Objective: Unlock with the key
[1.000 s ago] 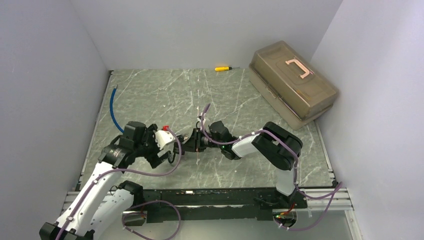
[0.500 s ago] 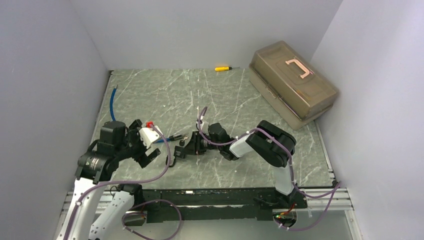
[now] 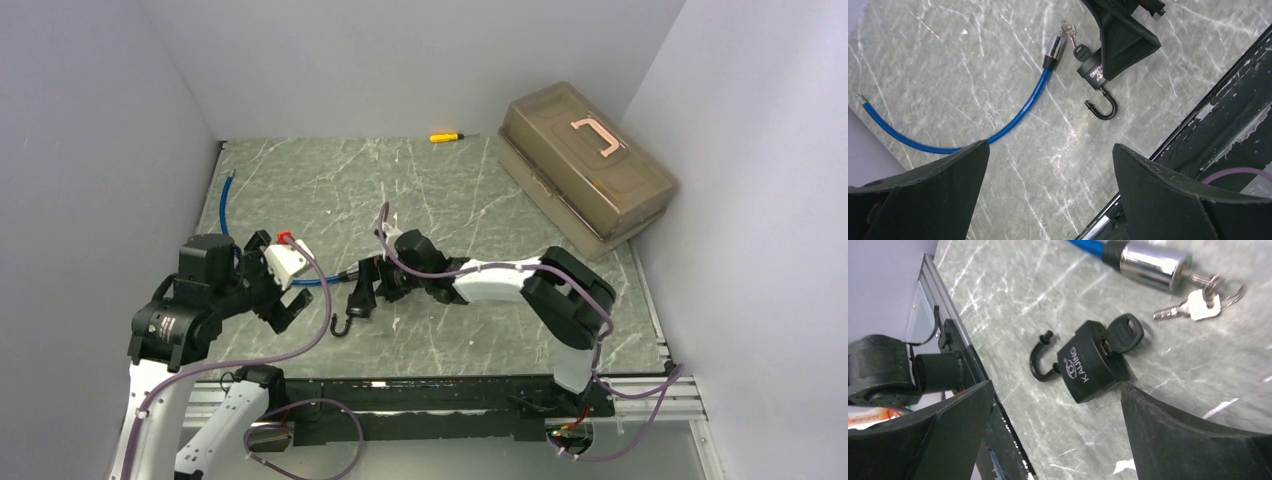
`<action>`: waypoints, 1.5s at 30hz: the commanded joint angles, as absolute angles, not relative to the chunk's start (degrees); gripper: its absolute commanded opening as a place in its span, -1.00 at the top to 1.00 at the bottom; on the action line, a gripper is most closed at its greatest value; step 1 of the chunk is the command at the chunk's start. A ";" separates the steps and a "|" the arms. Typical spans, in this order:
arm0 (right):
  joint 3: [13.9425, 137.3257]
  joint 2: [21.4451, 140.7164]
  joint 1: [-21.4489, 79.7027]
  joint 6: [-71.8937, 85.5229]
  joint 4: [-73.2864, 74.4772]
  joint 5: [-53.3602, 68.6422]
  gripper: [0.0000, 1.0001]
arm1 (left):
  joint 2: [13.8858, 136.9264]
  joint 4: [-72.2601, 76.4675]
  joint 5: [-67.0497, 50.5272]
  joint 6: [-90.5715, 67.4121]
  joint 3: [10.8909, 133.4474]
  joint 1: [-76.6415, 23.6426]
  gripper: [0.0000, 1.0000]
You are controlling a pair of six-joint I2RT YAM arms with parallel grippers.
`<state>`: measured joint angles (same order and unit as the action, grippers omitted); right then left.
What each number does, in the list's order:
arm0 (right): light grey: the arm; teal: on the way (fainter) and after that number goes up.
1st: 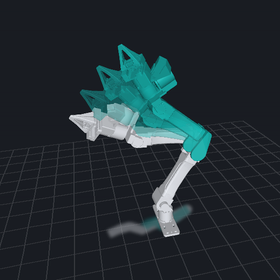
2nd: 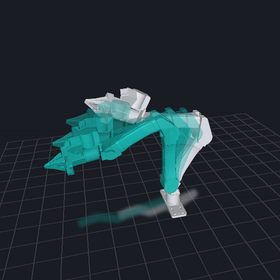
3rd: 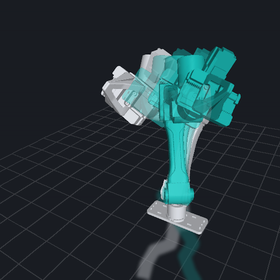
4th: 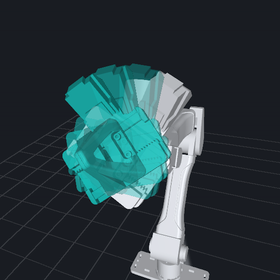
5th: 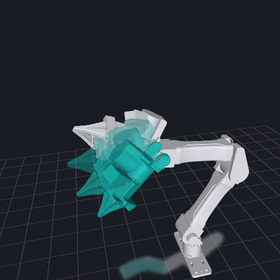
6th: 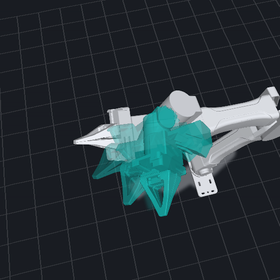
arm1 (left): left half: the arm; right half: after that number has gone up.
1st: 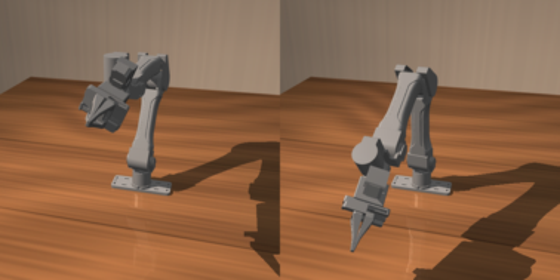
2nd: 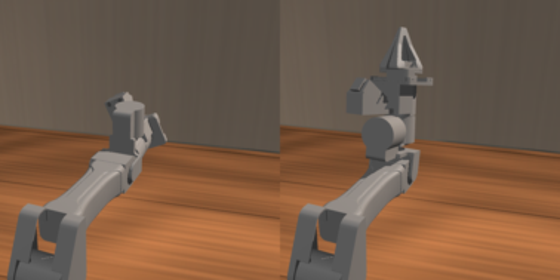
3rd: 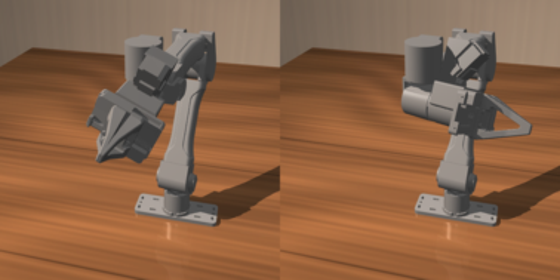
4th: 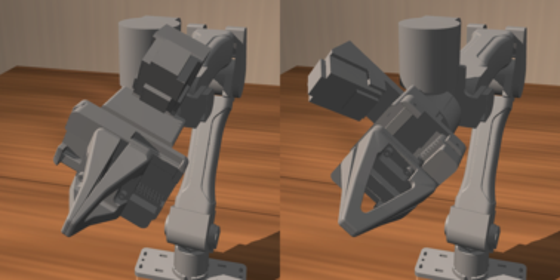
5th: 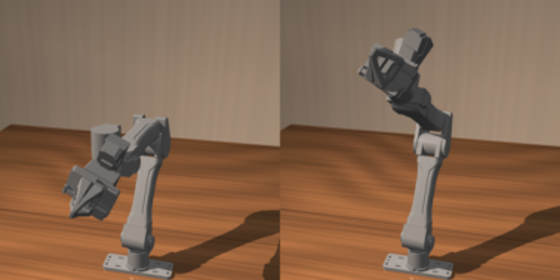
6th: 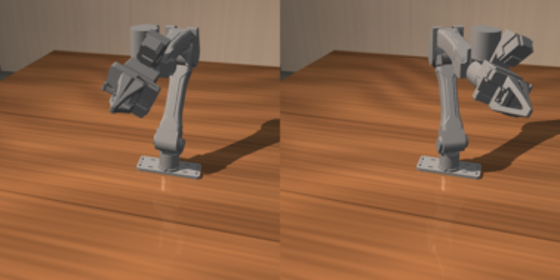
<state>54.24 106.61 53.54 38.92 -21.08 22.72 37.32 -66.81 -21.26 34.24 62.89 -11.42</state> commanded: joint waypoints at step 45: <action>45.09 85.60 44.61 35.85 12.28 -10.90 -0.06 | 46.68 -66.32 -25.47 33.31 64.80 -10.98 -0.99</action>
<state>42.83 84.07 44.60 34.52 15.20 -11.57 47.09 -68.01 -25.10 32.34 65.04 -11.22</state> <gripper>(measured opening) 0.558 0.994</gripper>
